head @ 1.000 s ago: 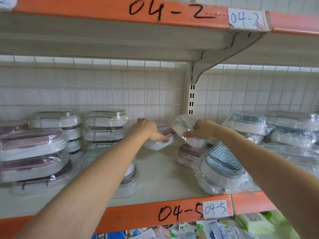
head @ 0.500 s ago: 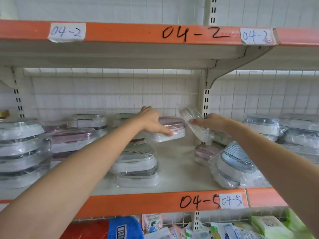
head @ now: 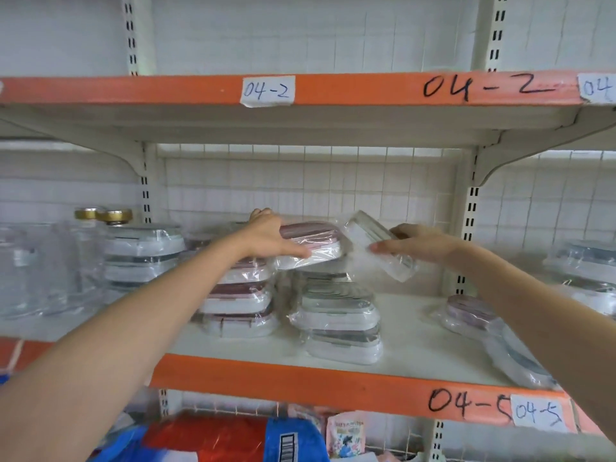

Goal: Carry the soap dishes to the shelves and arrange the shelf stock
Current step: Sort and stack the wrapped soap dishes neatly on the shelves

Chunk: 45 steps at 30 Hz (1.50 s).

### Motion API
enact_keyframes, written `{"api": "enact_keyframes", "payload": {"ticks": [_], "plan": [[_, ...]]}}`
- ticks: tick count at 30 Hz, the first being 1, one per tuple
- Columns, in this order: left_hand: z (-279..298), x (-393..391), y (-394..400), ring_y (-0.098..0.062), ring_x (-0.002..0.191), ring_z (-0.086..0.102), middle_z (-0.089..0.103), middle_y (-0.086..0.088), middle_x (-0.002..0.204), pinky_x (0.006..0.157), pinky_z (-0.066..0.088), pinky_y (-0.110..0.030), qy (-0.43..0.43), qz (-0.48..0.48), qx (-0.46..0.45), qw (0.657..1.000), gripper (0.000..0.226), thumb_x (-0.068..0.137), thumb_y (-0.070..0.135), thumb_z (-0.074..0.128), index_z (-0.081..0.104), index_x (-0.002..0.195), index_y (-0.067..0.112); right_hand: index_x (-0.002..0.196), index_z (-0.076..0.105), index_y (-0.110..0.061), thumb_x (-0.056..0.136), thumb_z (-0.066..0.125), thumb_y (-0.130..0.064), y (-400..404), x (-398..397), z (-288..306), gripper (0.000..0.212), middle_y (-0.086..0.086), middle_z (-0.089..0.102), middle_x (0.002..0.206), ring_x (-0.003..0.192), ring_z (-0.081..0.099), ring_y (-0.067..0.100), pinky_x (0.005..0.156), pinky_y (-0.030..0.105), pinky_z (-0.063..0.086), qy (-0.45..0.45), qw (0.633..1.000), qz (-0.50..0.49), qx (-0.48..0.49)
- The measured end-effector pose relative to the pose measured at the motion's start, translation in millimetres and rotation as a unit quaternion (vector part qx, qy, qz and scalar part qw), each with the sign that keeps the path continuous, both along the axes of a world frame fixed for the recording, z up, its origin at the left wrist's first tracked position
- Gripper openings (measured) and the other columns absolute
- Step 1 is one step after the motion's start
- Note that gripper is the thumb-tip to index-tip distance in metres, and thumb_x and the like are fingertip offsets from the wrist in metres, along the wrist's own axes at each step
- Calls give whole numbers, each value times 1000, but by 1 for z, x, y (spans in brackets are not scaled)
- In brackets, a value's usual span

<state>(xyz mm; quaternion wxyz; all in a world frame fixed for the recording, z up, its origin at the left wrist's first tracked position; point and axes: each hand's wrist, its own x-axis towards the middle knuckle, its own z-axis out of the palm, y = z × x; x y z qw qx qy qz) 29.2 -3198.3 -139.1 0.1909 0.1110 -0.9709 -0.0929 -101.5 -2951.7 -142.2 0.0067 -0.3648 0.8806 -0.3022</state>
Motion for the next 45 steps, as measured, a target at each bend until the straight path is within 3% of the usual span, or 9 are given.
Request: {"api": "enact_keyframes", "payload": {"ticks": [6, 10, 12, 18, 21, 24, 28, 35, 45], "plan": [[16, 28, -36, -22, 116, 41, 49, -6, 123, 92, 38, -31, 49, 44, 5, 998, 73, 71, 56, 75, 52, 122, 9, 115, 56, -18, 60, 70, -62, -33, 15, 4, 73, -2, 61, 108, 99, 58, 15, 90, 31, 45, -18, 999, 28, -33], [23, 41, -57, -21, 122, 41, 47, -7, 131, 100, 39, -32, 31, 63, 22, 997, 79, 72, 52, 77, 47, 130, 8, 116, 54, -17, 71, 77, -50, -46, 18, 5, 60, -3, 60, 105, 95, 57, 12, 82, 26, 44, -19, 998, 44, -29], [18, 46, -69, -21, 120, 43, 48, -7, 130, 99, 40, -32, 27, 76, 25, 996, 79, 71, 51, 78, 48, 130, 8, 117, 52, -17, 65, 78, -52, -49, 21, 4, 67, -3, 59, 105, 94, 56, 12, 79, 25, 43, -15, 998, 52, -19], [1, 55, -94, -16, 103, 47, 50, -1, 114, 90, 38, -28, 4, 70, 77, 995, 56, 77, 39, 77, 54, 121, 14, 127, 48, -14, 67, 77, -55, -55, 23, -3, 78, -2, 57, 115, 107, 54, 18, 97, 32, 42, -26, 996, 52, 64], [0, 56, -102, -18, 116, 48, 51, -4, 130, 98, 38, -28, 21, 71, 80, 994, 64, 77, 33, 78, 52, 131, 10, 133, 44, -16, 61, 78, -55, -56, 22, -4, 88, -1, 53, 124, 116, 50, 19, 106, 34, 37, -31, 995, 45, 82], [-2, 56, -104, -20, 122, 47, 48, -5, 135, 98, 37, -26, 30, 64, 60, 996, 59, 80, 30, 75, 53, 131, 9, 140, 37, -18, 66, 81, -46, -57, 25, -3, 91, -3, 46, 126, 118, 45, 18, 102, 27, 33, -31, 993, 51, 99], [-4, 54, -100, -19, 121, 46, 47, -7, 134, 92, 34, -23, 36, 47, 18, 998, 52, 86, 26, 69, 53, 132, 9, 144, 33, -21, 52, 76, -49, -60, 28, -2, 105, -6, 43, 131, 119, 42, 15, 101, 25, 33, -29, 991, 52, 123], [-5, 49, -85, -19, 125, 44, 44, -6, 136, 102, 33, -26, 40, 18, -53, 998, 59, 85, 21, 65, 45, 140, 9, 143, 33, -17, 79, 74, -32, -68, 33, -11, 77, -1, 43, 138, 125, 42, 18, 106, 26, 32, -24, 981, 65, 182], [-12, 23, -40, -19, 121, 48, 49, -3, 131, 100, 35, -26, 69, -59, -74, 993, 54, 87, 30, 64, 50, 135, 10, 151, 16, -23, 78, 71, -48, -59, 38, -8, 95, -6, 20, 156, 142, 22, 17, 117, 33, 17, -8, 977, 73, 199]]}}
